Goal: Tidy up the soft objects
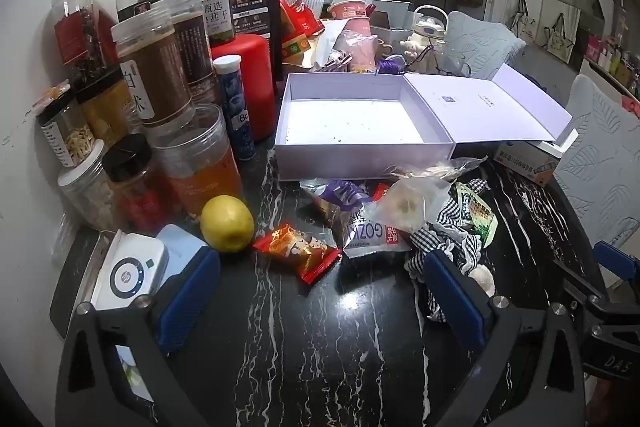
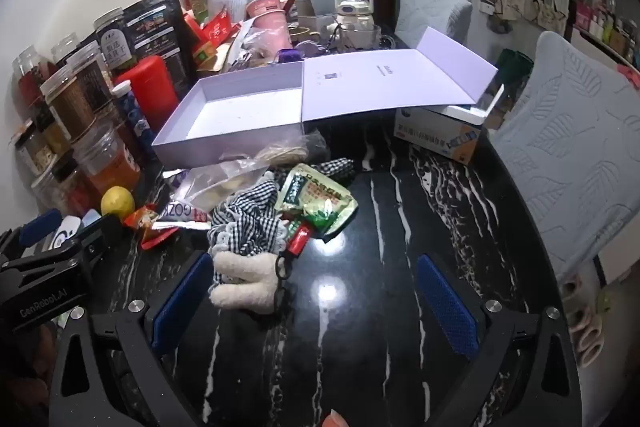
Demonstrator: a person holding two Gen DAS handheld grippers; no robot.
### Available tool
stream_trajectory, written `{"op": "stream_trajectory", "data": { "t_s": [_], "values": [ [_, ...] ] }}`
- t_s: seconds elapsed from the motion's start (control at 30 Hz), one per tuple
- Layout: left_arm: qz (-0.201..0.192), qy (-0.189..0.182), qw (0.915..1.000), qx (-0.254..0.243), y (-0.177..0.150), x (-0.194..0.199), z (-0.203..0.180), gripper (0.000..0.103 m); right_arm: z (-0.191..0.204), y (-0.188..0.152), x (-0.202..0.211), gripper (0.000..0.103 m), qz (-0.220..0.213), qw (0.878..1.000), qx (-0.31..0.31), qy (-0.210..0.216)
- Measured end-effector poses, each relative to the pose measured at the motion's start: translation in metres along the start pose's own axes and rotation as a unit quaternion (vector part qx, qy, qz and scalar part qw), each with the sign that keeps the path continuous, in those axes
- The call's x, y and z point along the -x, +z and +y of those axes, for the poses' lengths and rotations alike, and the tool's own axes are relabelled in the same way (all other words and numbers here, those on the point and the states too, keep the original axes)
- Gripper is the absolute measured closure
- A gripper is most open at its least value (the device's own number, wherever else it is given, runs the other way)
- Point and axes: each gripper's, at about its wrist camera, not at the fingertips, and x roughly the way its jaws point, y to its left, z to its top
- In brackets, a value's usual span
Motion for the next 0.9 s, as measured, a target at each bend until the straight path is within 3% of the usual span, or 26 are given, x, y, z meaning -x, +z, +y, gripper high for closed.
{"op": "stream_trajectory", "data": {
  "t_s": [0.9],
  "values": [
    [-0.005, -0.012, 0.9999, -0.001, -0.0055, 0.0061, 0.0032, 0.0, 0.0038, -0.0055, 0.0039, 0.0, -0.001, 1.0, 0.005, -0.015]
  ]
}}
